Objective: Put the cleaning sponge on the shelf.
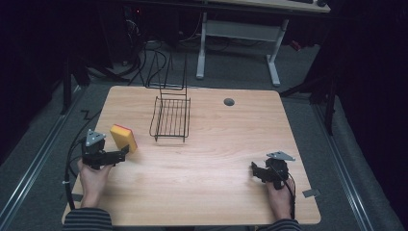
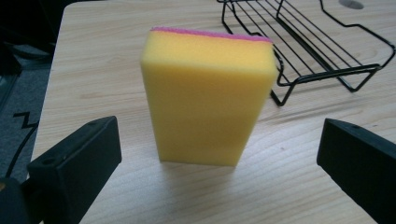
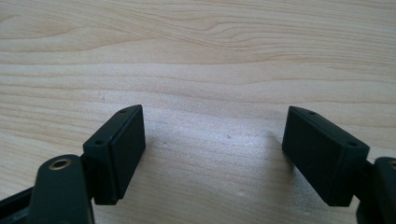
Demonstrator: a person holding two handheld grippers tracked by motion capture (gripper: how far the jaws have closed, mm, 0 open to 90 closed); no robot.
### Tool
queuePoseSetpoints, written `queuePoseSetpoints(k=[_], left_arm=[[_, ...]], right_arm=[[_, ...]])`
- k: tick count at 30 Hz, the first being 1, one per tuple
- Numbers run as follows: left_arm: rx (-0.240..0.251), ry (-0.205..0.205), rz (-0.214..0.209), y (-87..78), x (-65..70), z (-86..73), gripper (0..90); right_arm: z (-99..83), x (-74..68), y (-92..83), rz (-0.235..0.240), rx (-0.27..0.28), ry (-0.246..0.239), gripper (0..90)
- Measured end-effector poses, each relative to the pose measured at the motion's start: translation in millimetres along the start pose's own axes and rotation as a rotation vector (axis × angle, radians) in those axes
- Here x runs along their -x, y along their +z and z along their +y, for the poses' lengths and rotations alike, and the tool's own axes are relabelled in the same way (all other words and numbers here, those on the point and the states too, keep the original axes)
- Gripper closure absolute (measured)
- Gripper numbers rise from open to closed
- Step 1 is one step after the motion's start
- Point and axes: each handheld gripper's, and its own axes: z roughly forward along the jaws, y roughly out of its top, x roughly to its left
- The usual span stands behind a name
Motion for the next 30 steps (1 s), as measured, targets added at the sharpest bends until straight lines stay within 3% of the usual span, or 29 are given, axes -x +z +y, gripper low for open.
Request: queuePoseSetpoints(k=[5,13,17,22,30], left_arm=[[0.011,-0.003,-0.009,5.8,-1.2,5.8,0.5],[-0.020,0.005,0.012,23.0,-4.1,13.1,0.5],[-0.013,-0.016,0.010,28.9,-6.4,12.6,0.5],[-0.024,-0.008,0.001,35.6,-5.1,11.0,1.9],[-0.035,-0.031,-0.006,47.3,-6.8,8.0,9.5]], right_arm=[[0.0,0.0,0.0,0.000,0.000,0.000,21.6],[-0.1,-0.2,-0.1,0.001,0.000,0.002,21.6],[-0.1,-0.2,-0.1,0.001,-0.001,0.001,21.6],[-0.1,-0.2,-0.2,0.001,-0.001,0.001,21.6],[-0.2,-0.4,-0.5,0.001,-0.003,0.002,21.6]])
